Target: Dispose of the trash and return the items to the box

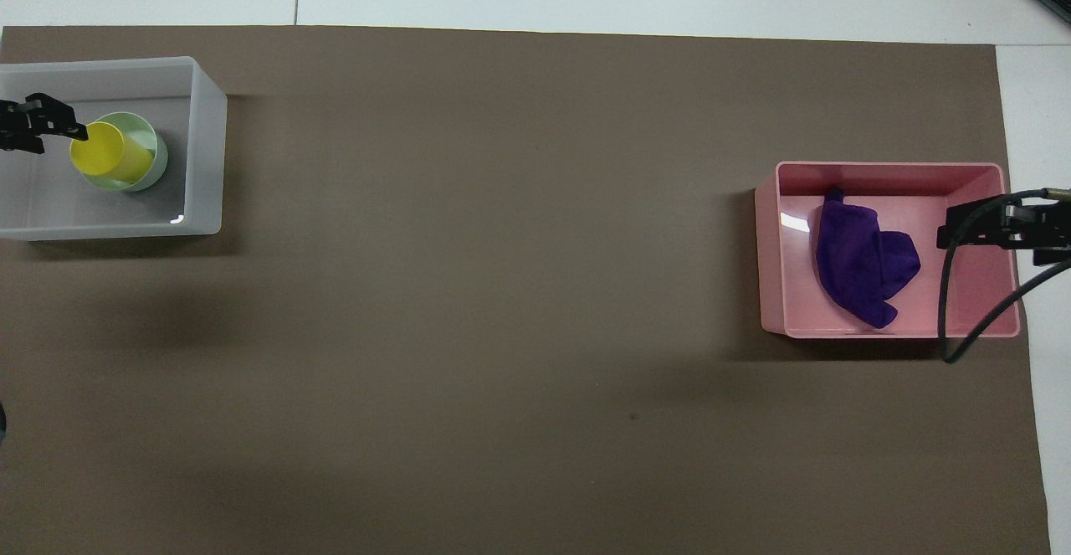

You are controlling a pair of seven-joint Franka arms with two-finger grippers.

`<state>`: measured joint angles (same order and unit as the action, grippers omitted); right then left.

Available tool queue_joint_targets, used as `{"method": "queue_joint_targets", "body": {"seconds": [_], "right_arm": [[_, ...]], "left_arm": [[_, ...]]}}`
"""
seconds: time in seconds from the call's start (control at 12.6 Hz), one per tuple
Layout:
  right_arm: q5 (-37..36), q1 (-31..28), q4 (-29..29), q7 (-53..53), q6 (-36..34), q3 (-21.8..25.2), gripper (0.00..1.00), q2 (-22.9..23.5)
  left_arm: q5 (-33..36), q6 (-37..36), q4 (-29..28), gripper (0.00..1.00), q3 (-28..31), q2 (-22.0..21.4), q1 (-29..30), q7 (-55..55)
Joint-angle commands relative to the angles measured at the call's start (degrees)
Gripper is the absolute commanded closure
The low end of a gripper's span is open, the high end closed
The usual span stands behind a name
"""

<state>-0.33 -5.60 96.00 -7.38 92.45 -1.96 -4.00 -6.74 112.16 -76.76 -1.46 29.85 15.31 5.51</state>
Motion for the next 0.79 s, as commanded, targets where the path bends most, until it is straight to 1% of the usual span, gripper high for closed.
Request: {"method": "queue_joint_targets", "body": {"seconds": [0.0,0.08,0.16,0.24,0.32,0.4,0.56,0.63,0.71], "right_arm": [[1.12,-0.38,0.68,1.05,-0.43,-0.32,0.0,-0.75],[1.12,-0.38,0.59,1.22,-0.52,-0.33,0.0,-0.84],[1.12,-0.38,0.59,1.22,-0.52,-0.41,0.0,-0.84],[1.12,-0.38,0.59,1.31,-0.52,-0.41,0.0,-0.75],[1.12,-0.38,0.5,1.23,-0.43,-0.33,0.0,-0.75],[1.12,-0.38,0.5,1.22,-0.43,-0.33,0.0,-0.75],[1.12,-0.38,0.41,1.22,-0.34,-0.33,0.0,-0.66],[1.12,-0.47,0.41,1.22,-0.34,-0.33,0.0,-0.66],[1.12,-0.38,0.41,1.22,-0.34,-0.33,0.0,-0.75]], "left_arm": [[0.68,-9.63,-0.94,0.0,-0.12,-8.2,-1.33,-0.33],[1.55,-15.59,-1.29,0.0,-0.04,-11.54,-2.38,-0.07],[3.47,-17.48,-0.94,0.0,-0.12,-12.18,-4.13,-0.76],[6.1,-18.11,-0.77,0.0,-0.12,-12.62,-7.37,-1.55],[8.39,-19.77,-0.76,0.0,-0.21,-14.63,-9.06,-4.17],[8.93,-20.74,-1.81,0.0,-0.73,-18.04,-9.34,-5.85],[8.59,-21.01,-6.45,0.0,0.13,-23.93,-12.57,-6.65],[8.5,-22.32,-9.7,0.0,1.71,-27.01,-14.77,-7.87],[8.59,-22.68,-14.43,0.0,4.16,-30.61,-17.92,-8.49]]}}
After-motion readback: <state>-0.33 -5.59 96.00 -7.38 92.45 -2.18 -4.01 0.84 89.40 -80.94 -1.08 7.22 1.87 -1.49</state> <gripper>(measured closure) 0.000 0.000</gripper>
